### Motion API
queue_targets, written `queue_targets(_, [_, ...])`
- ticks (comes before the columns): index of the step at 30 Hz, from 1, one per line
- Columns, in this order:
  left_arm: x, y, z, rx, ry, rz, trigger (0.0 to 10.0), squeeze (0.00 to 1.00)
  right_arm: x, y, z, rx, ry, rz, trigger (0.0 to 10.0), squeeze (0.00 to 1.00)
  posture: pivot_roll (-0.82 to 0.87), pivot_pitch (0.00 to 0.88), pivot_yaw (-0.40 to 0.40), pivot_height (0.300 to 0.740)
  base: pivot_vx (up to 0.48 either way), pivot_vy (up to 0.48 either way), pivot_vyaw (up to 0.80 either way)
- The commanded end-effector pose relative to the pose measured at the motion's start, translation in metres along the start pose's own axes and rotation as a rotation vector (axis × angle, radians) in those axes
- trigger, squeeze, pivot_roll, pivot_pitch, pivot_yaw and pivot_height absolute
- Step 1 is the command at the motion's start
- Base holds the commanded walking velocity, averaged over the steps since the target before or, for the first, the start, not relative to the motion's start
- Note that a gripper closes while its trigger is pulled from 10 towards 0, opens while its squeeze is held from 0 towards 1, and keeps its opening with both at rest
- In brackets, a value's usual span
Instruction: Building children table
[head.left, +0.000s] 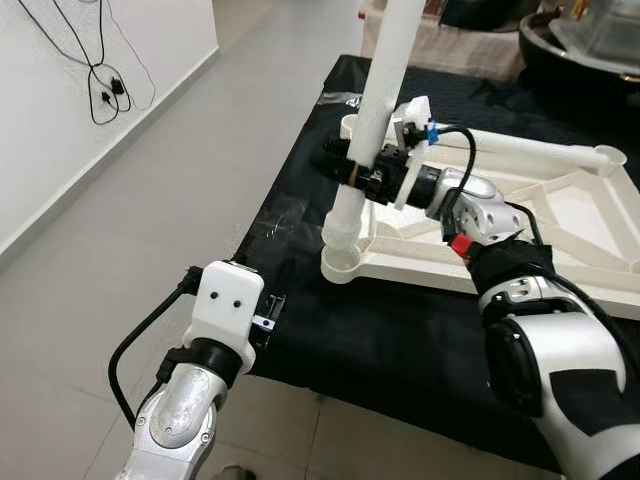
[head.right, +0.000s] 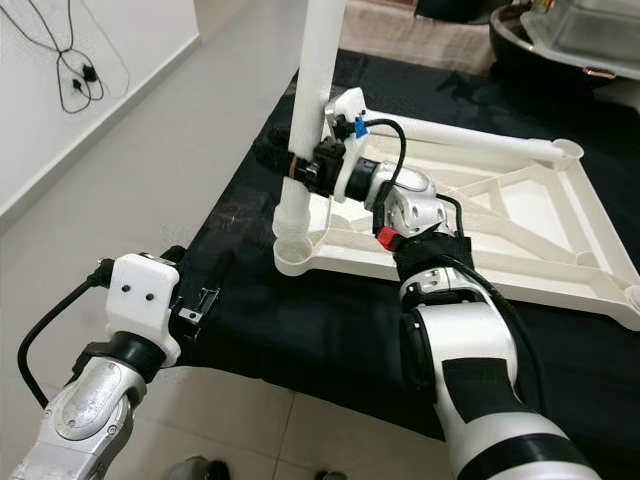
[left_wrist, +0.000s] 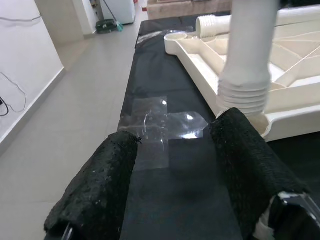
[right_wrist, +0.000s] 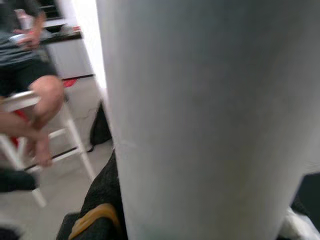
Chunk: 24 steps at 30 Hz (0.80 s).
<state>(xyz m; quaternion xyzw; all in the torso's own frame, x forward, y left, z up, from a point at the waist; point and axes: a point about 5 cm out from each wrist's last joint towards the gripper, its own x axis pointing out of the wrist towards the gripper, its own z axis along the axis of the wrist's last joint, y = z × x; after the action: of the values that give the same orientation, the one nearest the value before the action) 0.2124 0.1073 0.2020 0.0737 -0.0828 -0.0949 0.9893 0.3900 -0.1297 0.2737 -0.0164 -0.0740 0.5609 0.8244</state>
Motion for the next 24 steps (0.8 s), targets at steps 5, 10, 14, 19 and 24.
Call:
queue_targets(5, [-0.004,-0.005,-0.001,-0.014,0.022,-0.013,10.0,0.00,0.000,0.002,0.004,-0.039,-0.046,0.045,10.0,0.00,0.16,0.226,-0.058,0.740,0.000,0.000,0.00])
queue_targets(10, [-0.005,-0.007,-0.001,-0.008,0.029,-0.022,10.0,0.00,0.003,0.007,0.001,-0.056,-0.047,0.114,10.0,0.00,0.16,0.218,-0.060,0.740,0.000,0.000,0.00])
queue_targets(14, [-0.005,-0.008,-0.001,-0.009,0.030,-0.023,10.0,0.00,0.004,0.011,-0.004,-0.061,-0.021,0.159,10.0,0.00,0.16,0.215,-0.058,0.740,0.000,0.000,0.00])
queue_targets(19, [-0.004,-0.007,-0.001,-0.008,0.030,-0.019,10.0,0.00,0.005,0.016,-0.014,-0.084,0.035,0.202,10.0,0.00,0.16,0.209,-0.060,0.740,0.000,0.000,0.00])
queue_targets(24, [-0.003,-0.008,0.000,-0.005,0.026,-0.024,10.0,0.00,0.008,0.015,-0.013,-0.122,0.048,0.192,10.0,0.00,0.16,0.206,-0.062,0.740,0.000,0.000,0.00])
